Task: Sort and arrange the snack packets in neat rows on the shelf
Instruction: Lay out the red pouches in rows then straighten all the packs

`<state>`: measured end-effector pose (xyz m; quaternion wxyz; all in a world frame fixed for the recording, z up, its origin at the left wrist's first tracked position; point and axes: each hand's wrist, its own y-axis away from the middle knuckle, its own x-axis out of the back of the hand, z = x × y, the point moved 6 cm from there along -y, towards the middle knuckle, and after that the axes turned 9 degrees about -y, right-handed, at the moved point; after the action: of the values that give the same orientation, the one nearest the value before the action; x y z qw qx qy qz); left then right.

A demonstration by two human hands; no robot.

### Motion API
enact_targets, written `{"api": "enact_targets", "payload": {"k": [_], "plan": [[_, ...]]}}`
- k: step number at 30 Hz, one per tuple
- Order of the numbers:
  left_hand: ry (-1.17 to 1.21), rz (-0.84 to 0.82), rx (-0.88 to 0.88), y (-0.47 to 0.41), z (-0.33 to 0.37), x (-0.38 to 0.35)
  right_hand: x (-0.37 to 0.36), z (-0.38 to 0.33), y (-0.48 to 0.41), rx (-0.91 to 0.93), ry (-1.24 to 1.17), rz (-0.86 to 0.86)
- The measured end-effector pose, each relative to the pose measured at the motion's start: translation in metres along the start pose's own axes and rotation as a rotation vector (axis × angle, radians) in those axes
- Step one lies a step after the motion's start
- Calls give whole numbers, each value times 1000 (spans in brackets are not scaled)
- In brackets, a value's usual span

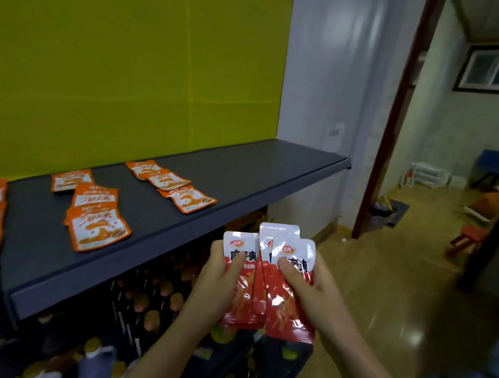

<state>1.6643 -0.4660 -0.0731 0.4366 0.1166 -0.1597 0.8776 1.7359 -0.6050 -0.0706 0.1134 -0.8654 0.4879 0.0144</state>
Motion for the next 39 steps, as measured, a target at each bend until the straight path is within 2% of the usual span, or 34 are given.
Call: {"api": "enact_targets", "payload": {"k": [5, 11, 18, 21, 28, 31, 35, 39], "plan": [[102, 123, -58, -49, 30, -1, -7, -26, -62, 58, -38, -77], [120, 288, -48, -94, 39, 9, -33, -35, -132, 98, -36, -222], [103, 479, -41, -131, 40, 31, -77, -34, -203, 42, -83, -559], [225, 566, -3, -143, 40, 39, -96, -34, -228, 43, -50, -690], [116, 903, 62, -155, 44, 77, -127, -42, -278, 213, 62, -751], [161, 992, 127, -148, 45, 101, -136, -39, -322, 118, 13, -731], [162, 999, 258, -137, 39, 126, -157, -15, -371, -80, 88, -764], [123, 991, 343, -135, 31, 134, -182, 19, -402, -108, 232, -761]]}}
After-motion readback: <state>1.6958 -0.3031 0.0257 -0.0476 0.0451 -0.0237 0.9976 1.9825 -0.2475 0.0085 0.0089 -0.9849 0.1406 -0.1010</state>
